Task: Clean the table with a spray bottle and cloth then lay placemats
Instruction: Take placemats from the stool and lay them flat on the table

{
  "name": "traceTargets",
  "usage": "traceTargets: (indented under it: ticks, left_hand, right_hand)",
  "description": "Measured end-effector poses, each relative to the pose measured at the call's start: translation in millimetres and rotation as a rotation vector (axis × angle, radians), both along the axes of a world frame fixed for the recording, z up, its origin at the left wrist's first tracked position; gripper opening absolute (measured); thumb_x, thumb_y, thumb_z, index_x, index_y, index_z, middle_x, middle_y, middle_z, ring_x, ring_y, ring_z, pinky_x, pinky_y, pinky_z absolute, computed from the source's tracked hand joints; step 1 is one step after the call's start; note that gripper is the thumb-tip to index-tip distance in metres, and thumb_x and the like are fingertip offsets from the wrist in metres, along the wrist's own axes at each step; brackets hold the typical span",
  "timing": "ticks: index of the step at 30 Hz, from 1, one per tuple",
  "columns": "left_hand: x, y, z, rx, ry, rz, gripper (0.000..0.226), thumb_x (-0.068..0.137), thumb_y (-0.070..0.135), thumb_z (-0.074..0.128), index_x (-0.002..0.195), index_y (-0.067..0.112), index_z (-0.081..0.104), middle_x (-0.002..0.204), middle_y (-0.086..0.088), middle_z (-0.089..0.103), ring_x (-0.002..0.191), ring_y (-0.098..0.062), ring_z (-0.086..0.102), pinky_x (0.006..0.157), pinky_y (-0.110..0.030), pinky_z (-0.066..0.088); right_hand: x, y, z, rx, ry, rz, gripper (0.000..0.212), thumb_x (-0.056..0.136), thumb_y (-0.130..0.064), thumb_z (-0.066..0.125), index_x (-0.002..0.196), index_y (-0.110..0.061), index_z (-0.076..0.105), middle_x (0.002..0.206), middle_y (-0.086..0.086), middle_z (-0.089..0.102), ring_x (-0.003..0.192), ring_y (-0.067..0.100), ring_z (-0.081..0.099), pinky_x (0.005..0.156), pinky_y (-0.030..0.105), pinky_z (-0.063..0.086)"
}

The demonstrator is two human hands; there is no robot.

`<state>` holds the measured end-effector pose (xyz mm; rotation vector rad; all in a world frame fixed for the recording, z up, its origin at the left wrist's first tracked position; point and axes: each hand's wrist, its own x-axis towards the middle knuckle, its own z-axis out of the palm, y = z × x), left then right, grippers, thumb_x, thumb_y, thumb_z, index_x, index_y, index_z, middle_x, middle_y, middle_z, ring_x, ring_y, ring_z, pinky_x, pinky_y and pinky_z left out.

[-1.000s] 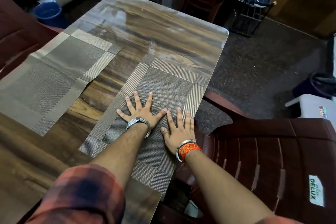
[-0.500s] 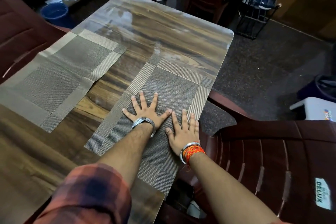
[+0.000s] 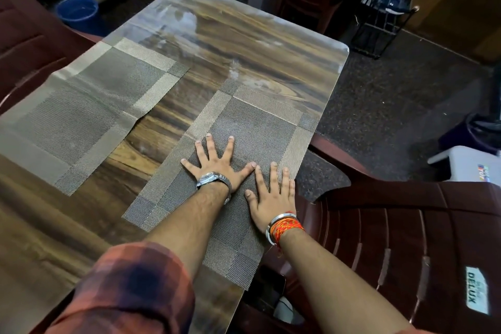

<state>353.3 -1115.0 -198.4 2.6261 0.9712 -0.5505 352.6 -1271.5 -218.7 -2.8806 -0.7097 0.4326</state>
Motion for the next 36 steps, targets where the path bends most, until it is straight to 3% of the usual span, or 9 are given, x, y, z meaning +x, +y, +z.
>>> traceTargets:
  ticks: [12,15,19,23,28,36]
  left_hand:
    - [-0.1,-0.5,-1.9,-0.035,-0.008,0.013,0.103,0.063,0.099,0.022,0.147,0.056,-0.016,0.16,-0.006,-0.032,0.146,-0.035,-0.028,0.106,-0.075,-0.01]
    - [-2.5,9.3,-0.7,-0.127,-0.027,-0.014,0.113,0.058,0.099,0.035,0.147,0.055,-0.019,0.159,-0.004,-0.034,0.146,-0.034,-0.029,0.106,-0.071,-0.014]
    - [-21.7,19.8,1.3,-0.145,-0.193,0.034,0.111,0.071,0.088,0.046,0.152,0.045,-0.016,0.163,-0.005,-0.024,0.15,-0.032,-0.017,0.118,-0.061,-0.006]
    - [-52.6,11.5,2.6,-0.104,-0.285,0.085,0.106,0.076,0.084,0.044,0.154,0.04,-0.013,0.164,-0.004,-0.021,0.152,-0.03,-0.014,0.12,-0.056,-0.004]
    - [-94.0,3.8,0.6,-0.056,-0.289,0.051,0.11,0.064,0.093,0.022,0.153,0.041,-0.016,0.165,-0.003,-0.02,0.152,-0.027,-0.012,0.12,-0.055,-0.004]
    - [-177.5,-0.1,41.0,0.054,-0.234,0.105,0.101,0.08,0.086,0.032,0.156,0.035,-0.012,0.166,-0.002,-0.015,0.153,-0.025,-0.009,0.121,-0.055,-0.003]
  right_hand:
    - [-1.5,-0.1,-3.0,0.002,-0.037,-0.003,0.073,0.086,-0.065,0.007,0.151,-0.034,0.0,0.159,0.003,-0.012,0.144,0.031,-0.015,0.113,0.045,-0.014]
    - [0.0,-3.6,-0.5,0.014,-0.016,0.019,0.076,0.083,-0.067,0.004,0.151,-0.032,-0.001,0.159,0.003,-0.012,0.144,0.03,-0.014,0.114,0.044,-0.012]
    - [-1.3,-14.2,3.5,0.124,-0.069,0.028,0.08,0.087,-0.066,0.017,0.152,-0.02,0.013,0.16,0.005,0.006,0.146,0.028,0.006,0.116,0.044,0.002]
    - [-7.3,-19.8,11.3,0.144,-0.123,0.04,0.08,0.088,-0.065,0.023,0.151,-0.014,0.019,0.159,0.005,0.013,0.146,0.027,0.009,0.116,0.044,0.007]
    - [-22.9,-17.9,24.7,0.178,-0.145,0.028,0.078,0.089,-0.062,0.024,0.15,-0.013,0.019,0.159,0.006,0.014,0.146,0.027,0.009,0.116,0.045,0.006]
    - [-67.9,-30.9,37.8,0.142,-0.141,0.177,0.079,0.089,-0.062,0.016,0.151,-0.013,0.012,0.16,0.004,0.006,0.146,0.028,0.003,0.117,0.046,0.003]
